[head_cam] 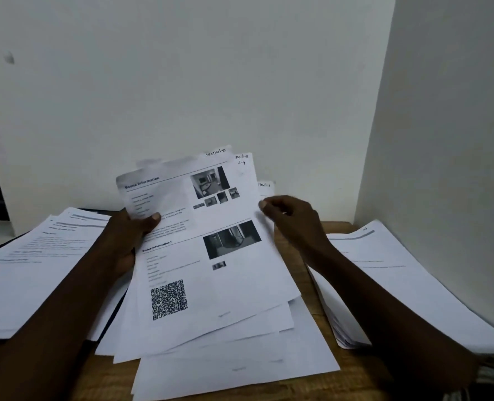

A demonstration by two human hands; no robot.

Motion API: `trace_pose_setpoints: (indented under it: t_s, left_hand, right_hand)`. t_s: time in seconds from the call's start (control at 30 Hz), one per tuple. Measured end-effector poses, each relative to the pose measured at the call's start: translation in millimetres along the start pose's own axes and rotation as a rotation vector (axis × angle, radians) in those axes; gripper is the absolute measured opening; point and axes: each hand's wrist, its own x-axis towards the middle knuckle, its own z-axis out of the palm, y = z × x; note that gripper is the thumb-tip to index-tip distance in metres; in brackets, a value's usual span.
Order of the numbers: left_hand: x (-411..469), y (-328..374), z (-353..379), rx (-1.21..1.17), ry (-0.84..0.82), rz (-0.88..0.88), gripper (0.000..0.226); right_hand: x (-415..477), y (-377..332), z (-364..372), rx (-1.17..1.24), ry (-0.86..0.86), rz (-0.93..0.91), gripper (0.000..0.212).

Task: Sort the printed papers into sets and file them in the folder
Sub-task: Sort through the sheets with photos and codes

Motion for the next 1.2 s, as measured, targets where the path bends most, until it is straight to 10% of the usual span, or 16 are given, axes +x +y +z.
trace_pose_setpoints:
  t_s: [0.5, 0.8, 1.2]
  left_hand:
    - [-6, 1, 4, -0.067, -0.156, -0.048, 0.052]
    - [-4, 1, 0, -0.082, -0.153, -0.073, 0.047]
    - [-6, 3, 3, -0.083, -0.179, -0.092, 0.040]
  right_hand:
    - [0, 9, -2, 0.380, -0.108, 0.290, 0.043]
    - [-3, 7, 2, 0.103, 0.132, -0.027, 0.017]
    - [3, 7, 12, 0.368, 0.044, 0.121, 0.026]
